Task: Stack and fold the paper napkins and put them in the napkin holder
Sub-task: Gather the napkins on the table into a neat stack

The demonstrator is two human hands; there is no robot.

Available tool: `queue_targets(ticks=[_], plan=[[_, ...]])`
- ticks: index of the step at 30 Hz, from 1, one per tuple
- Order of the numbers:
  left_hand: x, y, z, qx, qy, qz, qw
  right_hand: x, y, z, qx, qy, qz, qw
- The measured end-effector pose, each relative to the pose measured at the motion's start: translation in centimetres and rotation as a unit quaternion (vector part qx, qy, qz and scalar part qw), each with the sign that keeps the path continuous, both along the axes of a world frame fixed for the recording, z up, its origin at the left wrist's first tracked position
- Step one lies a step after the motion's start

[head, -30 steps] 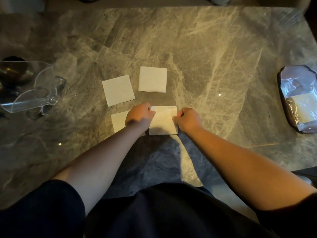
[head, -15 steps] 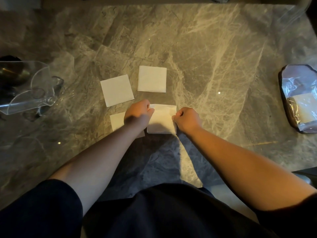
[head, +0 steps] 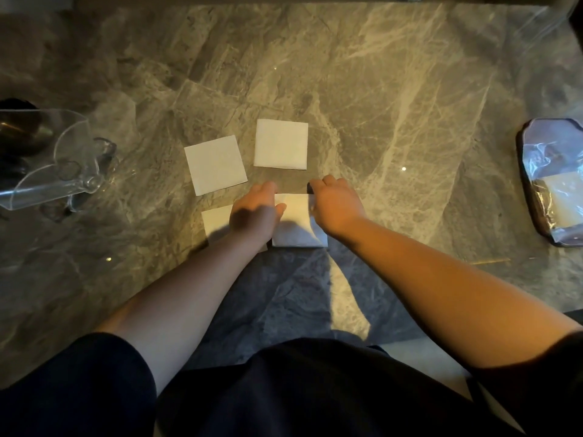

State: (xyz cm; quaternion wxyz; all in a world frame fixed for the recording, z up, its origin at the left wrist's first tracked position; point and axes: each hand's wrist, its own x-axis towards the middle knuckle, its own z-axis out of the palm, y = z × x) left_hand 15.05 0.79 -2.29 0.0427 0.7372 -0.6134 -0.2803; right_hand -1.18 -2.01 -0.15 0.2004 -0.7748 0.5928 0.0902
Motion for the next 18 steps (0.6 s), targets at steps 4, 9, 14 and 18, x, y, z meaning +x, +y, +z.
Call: queue_targets(ticks=[4,9,14,18], plan=[[0.2,0.1,0.3,-0.007,0.011,-0.027,1.0,0.3,-1.1,0.4,0.075,0.024,-0.013,0.997],[0.7,0.6,0.5,-0.074,0.047,-0.052,0.995,-1.4,-1.5,1.3,0.103,-0.162,-0.04,0.981],[1.0,0.1,2.4,-0.002,0.226,0.051,0.973,-2.4,-2.1,2.5,0.118,-0.322,-0.114,0.932],[1.0,-0.9,3.7,0.03,0.393,0.141,0.908,-2.3,-2.9,2.3,0.189,-0.425,-0.249,0.85]])
